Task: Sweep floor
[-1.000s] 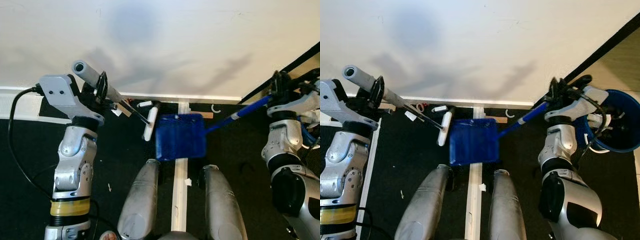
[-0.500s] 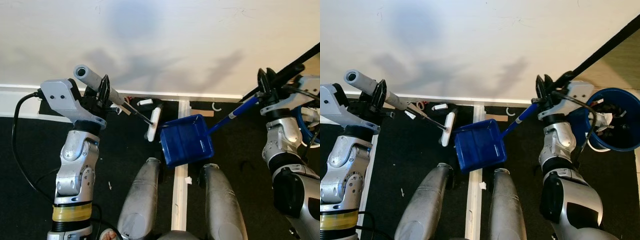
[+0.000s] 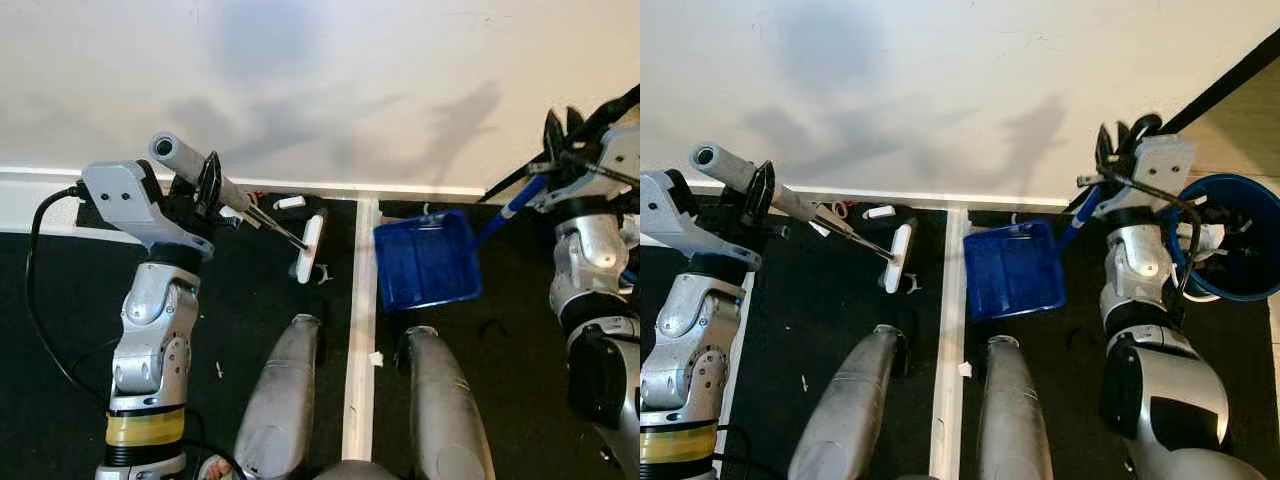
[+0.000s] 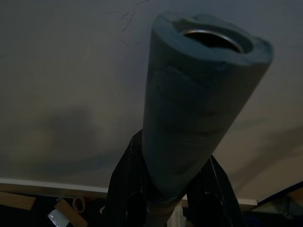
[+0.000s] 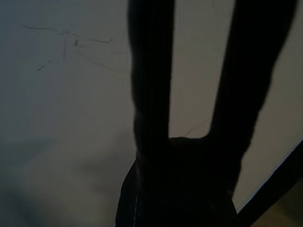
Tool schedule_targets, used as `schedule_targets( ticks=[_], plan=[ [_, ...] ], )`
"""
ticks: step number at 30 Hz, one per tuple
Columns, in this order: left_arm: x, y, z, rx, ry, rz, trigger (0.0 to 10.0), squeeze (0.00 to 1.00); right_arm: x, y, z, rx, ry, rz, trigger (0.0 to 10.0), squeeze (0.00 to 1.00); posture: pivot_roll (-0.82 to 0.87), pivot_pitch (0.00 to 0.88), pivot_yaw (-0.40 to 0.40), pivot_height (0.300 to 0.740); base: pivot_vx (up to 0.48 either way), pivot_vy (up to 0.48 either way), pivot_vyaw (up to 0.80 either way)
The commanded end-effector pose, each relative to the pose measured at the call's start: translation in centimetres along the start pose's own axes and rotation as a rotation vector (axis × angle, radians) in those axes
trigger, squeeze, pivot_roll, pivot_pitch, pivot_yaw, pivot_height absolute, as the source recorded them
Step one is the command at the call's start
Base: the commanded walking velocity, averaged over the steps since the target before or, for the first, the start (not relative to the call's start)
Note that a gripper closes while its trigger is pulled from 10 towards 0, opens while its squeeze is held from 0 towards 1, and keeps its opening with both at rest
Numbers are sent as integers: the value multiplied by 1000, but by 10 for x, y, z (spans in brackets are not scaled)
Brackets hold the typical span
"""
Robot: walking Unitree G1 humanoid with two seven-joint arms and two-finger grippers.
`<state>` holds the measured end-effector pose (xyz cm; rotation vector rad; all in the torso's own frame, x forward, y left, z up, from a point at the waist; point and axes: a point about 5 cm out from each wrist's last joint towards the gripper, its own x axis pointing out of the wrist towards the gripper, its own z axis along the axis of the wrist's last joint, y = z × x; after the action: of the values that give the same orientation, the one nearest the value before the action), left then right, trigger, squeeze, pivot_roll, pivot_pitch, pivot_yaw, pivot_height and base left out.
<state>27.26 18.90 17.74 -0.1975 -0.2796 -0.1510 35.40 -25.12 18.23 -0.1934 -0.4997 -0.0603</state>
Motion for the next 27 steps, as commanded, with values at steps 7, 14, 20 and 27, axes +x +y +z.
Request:
schedule_targets(
  ticks=[7,14,20,27],
  plan=[
    [-8,-8,-6,-38,26,-35,10000,0,-18,4,-13,-20,32,19,10000,267,241,508,35,740,0,0,0],
    [-7,-4,-5,-29,20,-32,10000,0,-37,0,-26,-35,91,-45,10000,1000,232,498,31,740,0,0,0],
    [-6,2,-13,-15,29,-16,10000,0,-59,-11,-42,-4,184,-156,10000,745,208,427,3,740,0,0,0],
    [1,19,-23,8,57,86,10000,0,-84,-3,-57,51,259,-166,10000,0,140,325,-31,740,0,0,0]
  ],
)
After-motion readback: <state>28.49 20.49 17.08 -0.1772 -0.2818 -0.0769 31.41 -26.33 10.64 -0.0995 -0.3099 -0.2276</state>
